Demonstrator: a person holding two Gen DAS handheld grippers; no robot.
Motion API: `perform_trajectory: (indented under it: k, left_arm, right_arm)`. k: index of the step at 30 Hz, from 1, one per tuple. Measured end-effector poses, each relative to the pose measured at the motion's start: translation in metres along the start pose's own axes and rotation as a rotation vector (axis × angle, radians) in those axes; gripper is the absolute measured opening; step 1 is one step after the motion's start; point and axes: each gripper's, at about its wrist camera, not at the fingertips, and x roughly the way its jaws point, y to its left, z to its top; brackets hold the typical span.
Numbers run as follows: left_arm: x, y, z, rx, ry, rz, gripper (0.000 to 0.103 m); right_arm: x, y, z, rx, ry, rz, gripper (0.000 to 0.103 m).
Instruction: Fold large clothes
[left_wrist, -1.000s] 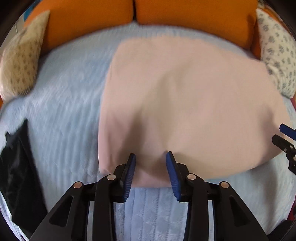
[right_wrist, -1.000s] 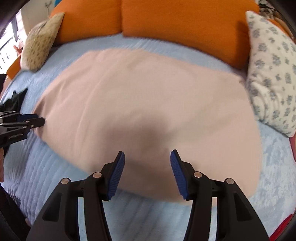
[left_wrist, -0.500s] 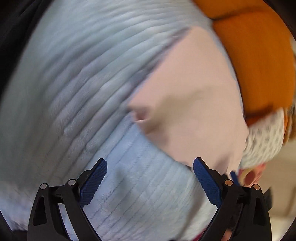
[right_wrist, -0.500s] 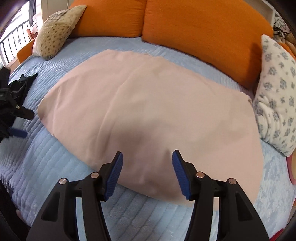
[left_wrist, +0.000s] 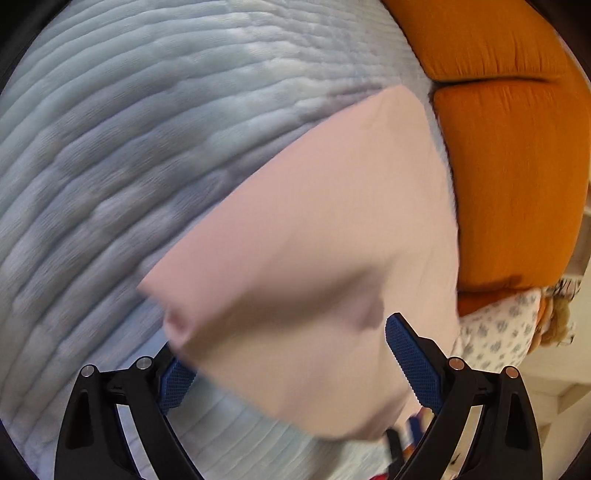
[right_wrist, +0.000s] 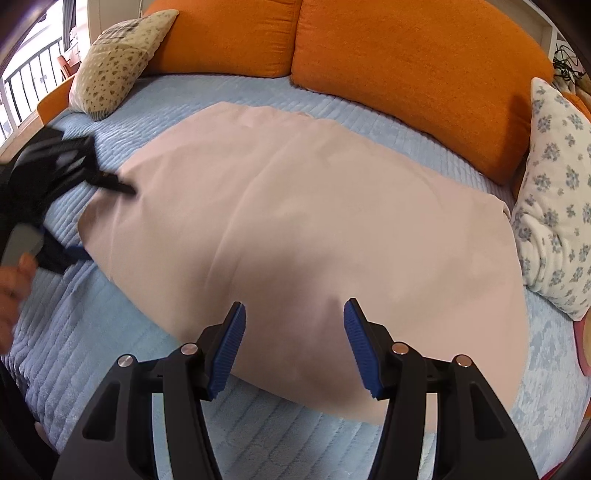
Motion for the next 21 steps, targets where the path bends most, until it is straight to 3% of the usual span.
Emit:
perform_trajectory:
  k: [5, 9, 10, 11, 12, 13, 14, 19, 21]
  left_arm:
    - [0.005, 0.015, 0.021, -0.12, -0.006, -0.091, 0.095]
    - [0.004, 0.023, 0.019, -0.131, -0.039, -0.142, 0.095]
    - [0.001, 0.022, 0.016, -0.112, -0.054, -0.124, 0.088]
    - [-0.001, 0.019, 0.014, -0.09, -0.073, -0.11, 0.074]
    - [-0.004, 0.015, 0.011, -0.063, -0.089, -0.129, 0.063]
    - [-0.006, 0.014, 0.011, -0.049, -0.09, -0.148, 0.048]
    - [-0.007, 0.011, 0.009, -0.038, -0.092, -0.151, 0.042]
    - [-0.011, -0.006, 0.001, 0.017, -0.117, -0.125, 0.031]
    - [-0.018, -0.01, -0.002, 0.043, -0.128, -0.12, 0.029]
  right_arm:
    - [0.003, -0.005, -0.004, 0.003, 0.008, -0.032, 0.055]
    - [-0.007, -0.037, -0.007, 0.139, -0.045, -0.064, 0.055]
    - [-0.009, -0.044, -0.008, 0.178, -0.059, -0.055, 0.054]
    - [-0.011, -0.054, -0.01, 0.228, -0.075, -0.036, 0.053]
    - [-0.013, -0.066, -0.013, 0.297, -0.102, -0.002, 0.047]
    - [-0.014, -0.072, -0.015, 0.339, -0.116, 0.025, 0.022]
    - [-0.013, -0.077, -0.016, 0.371, -0.122, 0.047, 0.001]
    - [-0.004, -0.077, -0.03, 0.556, -0.156, 0.123, 0.001]
    - [0.001, -0.061, -0.033, 0.561, -0.197, 0.125, 0.001]
